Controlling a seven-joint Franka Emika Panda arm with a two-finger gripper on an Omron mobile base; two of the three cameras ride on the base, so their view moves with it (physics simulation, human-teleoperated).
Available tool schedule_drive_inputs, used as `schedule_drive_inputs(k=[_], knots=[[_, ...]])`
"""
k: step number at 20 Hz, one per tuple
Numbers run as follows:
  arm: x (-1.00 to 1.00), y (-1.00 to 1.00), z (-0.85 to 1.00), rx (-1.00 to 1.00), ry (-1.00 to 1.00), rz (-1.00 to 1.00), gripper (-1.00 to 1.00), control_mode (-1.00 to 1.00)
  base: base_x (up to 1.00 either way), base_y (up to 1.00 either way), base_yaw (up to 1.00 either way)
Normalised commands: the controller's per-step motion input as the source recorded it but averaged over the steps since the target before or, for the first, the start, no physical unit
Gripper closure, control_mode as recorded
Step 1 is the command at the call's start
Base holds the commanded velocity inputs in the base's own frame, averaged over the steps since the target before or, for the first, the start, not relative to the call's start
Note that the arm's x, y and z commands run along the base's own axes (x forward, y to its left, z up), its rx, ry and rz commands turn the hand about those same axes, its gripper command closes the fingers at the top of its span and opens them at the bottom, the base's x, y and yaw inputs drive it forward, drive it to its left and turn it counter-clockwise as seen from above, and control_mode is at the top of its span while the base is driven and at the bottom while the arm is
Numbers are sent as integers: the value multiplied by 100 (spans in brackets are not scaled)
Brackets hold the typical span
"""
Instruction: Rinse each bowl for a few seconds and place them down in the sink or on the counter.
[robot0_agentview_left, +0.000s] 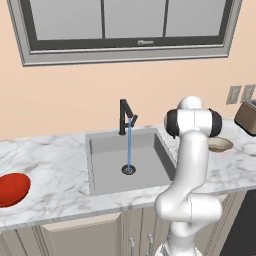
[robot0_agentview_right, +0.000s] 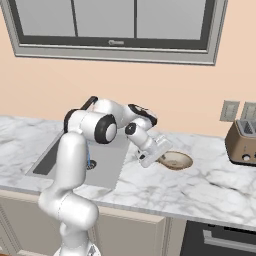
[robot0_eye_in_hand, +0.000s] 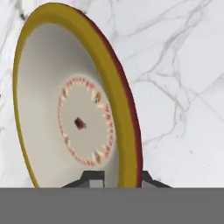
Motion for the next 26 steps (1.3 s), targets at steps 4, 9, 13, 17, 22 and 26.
schedule_drive_inputs(k=[4,9,13,17,22,26], knots=[[-6,-13,-9,3,0,-9,100,-100,0,0,0],[-30,-2,38,3,-12,3,100,-100,0,0,0],[-30,4,43,2,-12,5,100,-100,0,0,0],[-33,40,23,-5,-13,0,100,-100,0,0,0],[-17,46,34,-6,-4,6,100,-100,0,0,0],[0,36,12,1,0,13,100,-100,0,0,0]])
